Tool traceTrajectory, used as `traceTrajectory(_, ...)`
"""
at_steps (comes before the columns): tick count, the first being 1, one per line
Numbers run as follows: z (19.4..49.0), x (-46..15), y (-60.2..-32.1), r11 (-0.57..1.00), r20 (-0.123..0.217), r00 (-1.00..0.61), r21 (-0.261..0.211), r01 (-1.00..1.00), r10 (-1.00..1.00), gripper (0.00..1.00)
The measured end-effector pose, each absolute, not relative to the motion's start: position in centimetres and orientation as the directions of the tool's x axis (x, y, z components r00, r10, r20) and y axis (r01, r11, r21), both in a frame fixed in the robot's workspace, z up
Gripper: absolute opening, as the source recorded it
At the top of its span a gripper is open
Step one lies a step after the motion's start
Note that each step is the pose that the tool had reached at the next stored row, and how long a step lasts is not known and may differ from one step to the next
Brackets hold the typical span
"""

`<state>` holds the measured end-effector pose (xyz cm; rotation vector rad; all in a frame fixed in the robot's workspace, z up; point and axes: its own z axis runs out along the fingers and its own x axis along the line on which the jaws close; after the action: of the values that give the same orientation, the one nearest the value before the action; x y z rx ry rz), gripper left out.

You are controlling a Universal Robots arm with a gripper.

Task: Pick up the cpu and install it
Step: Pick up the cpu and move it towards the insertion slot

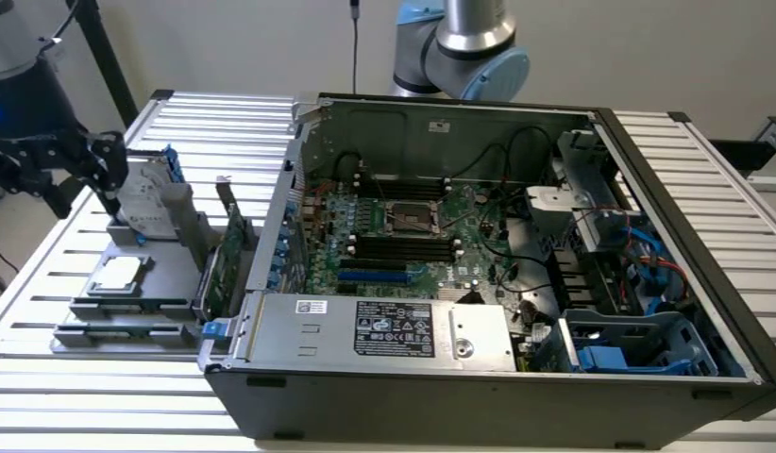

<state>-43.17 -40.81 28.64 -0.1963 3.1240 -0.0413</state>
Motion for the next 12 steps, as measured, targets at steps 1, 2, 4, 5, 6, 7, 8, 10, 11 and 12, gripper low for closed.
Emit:
traceTrajectory(1,28.5,-43.2,-40.8,0.992,-0.010,-0.992,-0.027,-0.125,-0.125,0.60)
traceTrajectory(2,28.3,-43.2,-40.8,0.992,-0.009,-0.992,-0.027,-0.125,-0.125,0.60)
traceTrajectory(4,27.9,-43.2,-40.8,0.992,-0.009,-0.992,-0.027,-0.125,-0.125,0.60)
traceTrajectory(5,27.7,-43.2,-40.8,0.992,-0.009,-0.992,-0.027,-0.125,-0.125,0.60)
traceTrajectory(6,27.5,-43.2,-40.8,0.992,-0.009,-0.992,-0.027,-0.125,-0.125,0.60)
traceTrajectory(7,27.4,-43.2,-40.8,0.992,-0.009,-0.992,-0.027,-0.125,-0.125,0.60)
traceTrajectory(8,27.2,-43.2,-40.8,0.992,-0.010,-0.992,-0.027,-0.125,-0.125,0.60)
traceTrajectory(10,26.8,-43.2,-40.8,0.992,-0.009,-0.992,-0.027,-0.125,-0.125,0.60)
traceTrajectory(11,26.6,-43.2,-40.8,0.992,-0.009,-0.992,-0.027,-0.125,-0.125,0.60)
traceTrajectory(12,26.4,-43.2,-40.8,0.992,-0.009,-0.992,-0.027,-0.125,-0.125,0.60)
